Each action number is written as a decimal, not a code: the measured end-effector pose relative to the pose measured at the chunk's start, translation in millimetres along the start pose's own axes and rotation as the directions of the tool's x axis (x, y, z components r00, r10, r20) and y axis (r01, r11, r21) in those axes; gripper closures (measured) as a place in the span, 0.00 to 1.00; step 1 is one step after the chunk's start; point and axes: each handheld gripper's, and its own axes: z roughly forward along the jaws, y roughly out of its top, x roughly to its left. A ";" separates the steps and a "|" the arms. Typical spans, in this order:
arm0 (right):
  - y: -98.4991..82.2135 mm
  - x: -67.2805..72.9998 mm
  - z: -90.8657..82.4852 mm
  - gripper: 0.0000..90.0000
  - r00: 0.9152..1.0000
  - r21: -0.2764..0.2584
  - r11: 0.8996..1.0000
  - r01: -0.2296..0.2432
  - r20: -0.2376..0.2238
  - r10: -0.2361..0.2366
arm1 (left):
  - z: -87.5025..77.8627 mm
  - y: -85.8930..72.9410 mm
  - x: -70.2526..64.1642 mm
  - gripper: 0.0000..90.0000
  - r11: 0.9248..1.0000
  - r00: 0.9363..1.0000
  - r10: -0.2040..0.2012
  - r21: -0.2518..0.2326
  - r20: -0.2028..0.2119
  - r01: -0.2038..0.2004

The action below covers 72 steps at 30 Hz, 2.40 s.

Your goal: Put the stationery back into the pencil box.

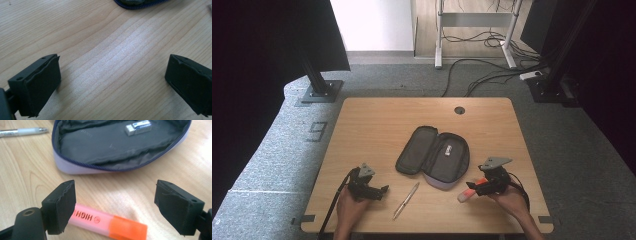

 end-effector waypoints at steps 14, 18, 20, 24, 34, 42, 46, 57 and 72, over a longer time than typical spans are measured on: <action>-18.9 10.9 10.4 0.19 0.998 0.019 1.000 0.009 -0.061 -0.008 | 0.0 0.0 0.0 0.00 1.000 1.000 0.000 0.000 0.000 0.000; -19.5 12.4 15.2 0.20 0.997 0.027 0.999 0.019 -0.076 -0.016 | 0.0 0.0 0.0 0.00 1.000 1.000 -0.001 0.000 0.000 0.001; -19.6 13.1 17.2 0.20 0.996 0.031 0.999 0.026 -0.089 -0.023 | 0.0 0.0 0.0 0.00 1.000 1.000 -0.001 0.000 0.000 0.001; -20.6 14.1 18.3 0.21 0.993 0.026 0.999 0.027 -0.111 -0.024 | 0.0 0.0 0.0 0.00 1.000 1.000 -0.001 0.000 0.000 0.001; -31.0 12.9 17.4 0.32 0.993 0.055 0.998 0.040 -0.114 -0.034 | 0.0 0.0 0.0 0.00 1.000 1.000 -0.001 0.000 0.000 0.001; -37.0 10.1 9.8 0.47 0.995 0.048 0.998 0.039 -0.090 -0.034 | 0.0 0.0 0.0 0.00 1.000 1.000 0.000 0.000 0.000 0.000; -40.0 8.9 5.4 0.55 0.996 0.053 0.998 0.042 -0.078 -0.038 | 0.0 0.0 0.0 0.00 1.000 1.000 -0.001 0.000 0.000 0.001; -48.0 2.6 -5.0 0.72 0.997 0.059 0.998 -0.002 -0.076 0.006 | 0.0 0.0 -0.1 0.00 1.000 1.000 -0.001 0.000 0.000 0.001; -55.5 -3.7 -15.7 0.73 0.998 0.057 0.996 -0.068 -0.009 0.069 | 0.0 0.0 -0.1 0.00 1.000 1.000 -0.001 0.000 0.000 0.001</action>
